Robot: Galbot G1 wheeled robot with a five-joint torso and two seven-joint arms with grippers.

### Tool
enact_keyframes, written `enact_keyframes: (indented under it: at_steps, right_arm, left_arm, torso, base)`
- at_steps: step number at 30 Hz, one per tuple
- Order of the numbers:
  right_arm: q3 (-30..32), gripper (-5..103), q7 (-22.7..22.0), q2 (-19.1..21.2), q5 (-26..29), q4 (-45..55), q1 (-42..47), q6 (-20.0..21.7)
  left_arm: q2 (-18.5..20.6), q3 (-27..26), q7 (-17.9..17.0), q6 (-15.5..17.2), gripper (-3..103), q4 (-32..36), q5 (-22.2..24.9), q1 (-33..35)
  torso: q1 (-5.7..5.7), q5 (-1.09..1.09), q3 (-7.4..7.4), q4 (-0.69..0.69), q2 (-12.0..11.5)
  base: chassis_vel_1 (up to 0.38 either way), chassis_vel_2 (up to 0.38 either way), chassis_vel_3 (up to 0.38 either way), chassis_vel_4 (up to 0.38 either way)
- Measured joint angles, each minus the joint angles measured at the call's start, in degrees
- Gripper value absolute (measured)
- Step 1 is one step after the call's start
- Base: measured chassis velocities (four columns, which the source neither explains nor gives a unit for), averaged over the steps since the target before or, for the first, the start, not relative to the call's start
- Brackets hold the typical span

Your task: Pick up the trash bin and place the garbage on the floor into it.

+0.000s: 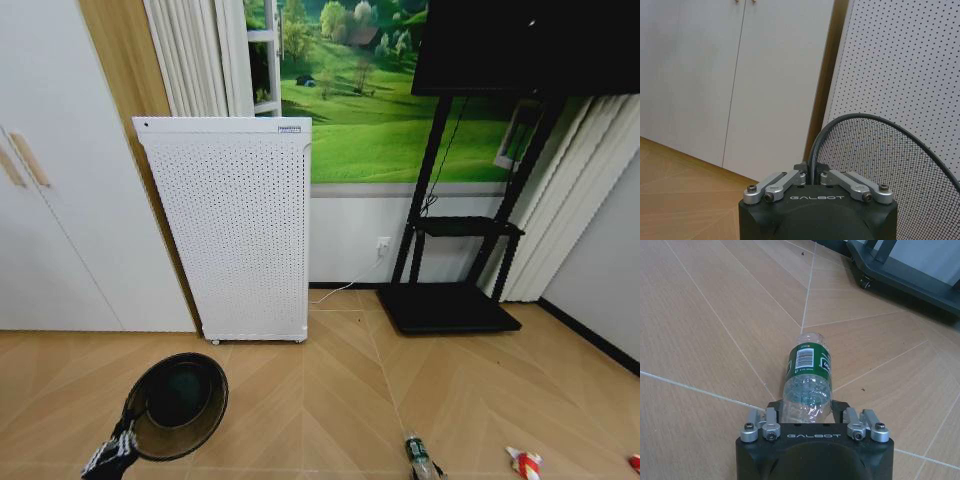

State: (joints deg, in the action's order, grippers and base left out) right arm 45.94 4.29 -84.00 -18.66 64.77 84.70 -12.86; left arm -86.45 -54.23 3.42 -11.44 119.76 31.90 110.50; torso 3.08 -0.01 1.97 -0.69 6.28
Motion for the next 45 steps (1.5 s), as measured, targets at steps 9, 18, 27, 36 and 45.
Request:
enact_keyframes:
  at_steps: [9,18,27,36,45]
  right_arm:
    - [0.22,26,1.36,0.14,2.2,1.31,1.35,-3.41]
    - [0.12,22,9.08,1.25,11.46,19.23,9.36,-15.74]
    - [-1.14,22,15.15,3.82,19.31,38.53,17.38,-19.84]
    - [-3.97,22,20.08,4.95,23.47,49.15,23.58,-20.7]
    - [-9.5,22,22.34,5.67,22.72,52.61,22.81,-19.43]
  left_arm:
    - [0.29,0.61,0.13,0.52,7,-0.45,-0.85,-1.03]
    - [2.92,7.36,2.38,5.86,7,-2.86,-3.2,-12.27]
    - [7.82,19.8,2.07,9.76,7,-8.77,2.15,-22.41]
    - [6.01,34.3,1.36,11.38,7,-25.65,3.53,-38.07]
    - [2.42,44.7,2.06,12.3,7,-32.5,-2.22,-42.33]
  torso:
    - [0.0,0.05,0.0,0.01,0.0]
    - [0.0,0.02,0.0,0.0,-0.01]
    - [0.0,0.0,0.0,0.02,0.0]
    - [0.01,0.03,0.01,-0.01,-0.01]
    - [0.01,0.03,0.0,-0.01,-0.01]
  base:
    - [0.0,0.0,0.0,0.0]
    - [0.0,0.0,0.0,0.0]
    - [0.0,0.0,0.0,0.0]
    - [0.0,0.0,0.0,0.0]
    - [0.0,0.0,0.0,0.0]
